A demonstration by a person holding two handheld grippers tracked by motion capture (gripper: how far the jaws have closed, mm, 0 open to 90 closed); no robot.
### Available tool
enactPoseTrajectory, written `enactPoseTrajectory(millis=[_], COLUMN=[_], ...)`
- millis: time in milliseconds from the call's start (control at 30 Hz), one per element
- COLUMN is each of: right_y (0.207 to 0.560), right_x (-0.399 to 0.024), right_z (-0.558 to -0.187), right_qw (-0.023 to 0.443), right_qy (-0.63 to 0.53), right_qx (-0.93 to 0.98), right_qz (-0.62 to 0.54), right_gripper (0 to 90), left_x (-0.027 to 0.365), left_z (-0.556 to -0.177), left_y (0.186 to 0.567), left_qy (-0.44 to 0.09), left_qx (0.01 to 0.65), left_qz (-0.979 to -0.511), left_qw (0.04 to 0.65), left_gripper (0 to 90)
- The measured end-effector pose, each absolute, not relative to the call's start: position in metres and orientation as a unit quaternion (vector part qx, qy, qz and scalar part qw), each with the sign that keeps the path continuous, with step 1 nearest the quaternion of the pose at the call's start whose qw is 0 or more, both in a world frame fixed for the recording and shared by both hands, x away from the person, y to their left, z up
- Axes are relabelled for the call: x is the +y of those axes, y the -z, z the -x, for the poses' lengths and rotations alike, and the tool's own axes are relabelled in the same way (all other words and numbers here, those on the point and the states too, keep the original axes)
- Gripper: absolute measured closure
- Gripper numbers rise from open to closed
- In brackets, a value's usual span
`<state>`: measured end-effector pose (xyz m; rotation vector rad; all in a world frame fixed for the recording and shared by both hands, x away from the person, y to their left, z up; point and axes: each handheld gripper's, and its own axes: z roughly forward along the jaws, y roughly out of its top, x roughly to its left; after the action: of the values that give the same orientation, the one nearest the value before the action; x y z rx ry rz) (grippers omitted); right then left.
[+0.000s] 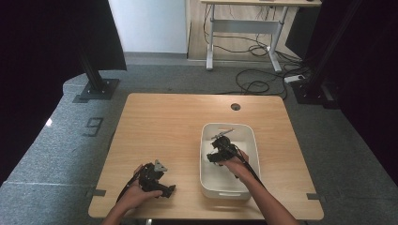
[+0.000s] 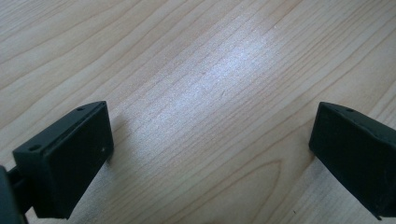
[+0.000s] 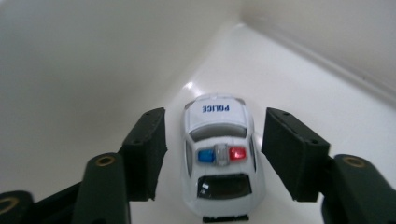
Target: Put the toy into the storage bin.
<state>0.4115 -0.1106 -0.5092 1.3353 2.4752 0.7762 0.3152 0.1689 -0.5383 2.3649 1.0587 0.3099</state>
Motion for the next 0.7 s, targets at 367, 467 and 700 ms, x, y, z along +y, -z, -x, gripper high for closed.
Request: enactPoseTrajectory(millis=[367,467,700], right_y=[0.51,0.512,0.516], right_x=[-0.118,-0.118,-0.115], right_z=[-0.405,-0.405,-0.402], right_qw=[0.096,0.093,0.081], right_qy=[-0.25,-0.239,-0.22], right_qx=[0.845,0.849,0.858], right_qz=[-0.463,-0.462,-0.458], right_gripper=[35.1,34.5,35.9], left_x=[0.169,0.169,0.169], left_z=[-0.315,-0.315,-0.315], left_y=[0.538,0.538,0.538], left_qy=[-0.115,-0.115,-0.115], left_qx=[0.391,0.391,0.391], left_qz=[-0.874,-0.874,-0.874], left_qw=[0.263,0.263,0.263], left_gripper=[0.0,0.0,0.0])
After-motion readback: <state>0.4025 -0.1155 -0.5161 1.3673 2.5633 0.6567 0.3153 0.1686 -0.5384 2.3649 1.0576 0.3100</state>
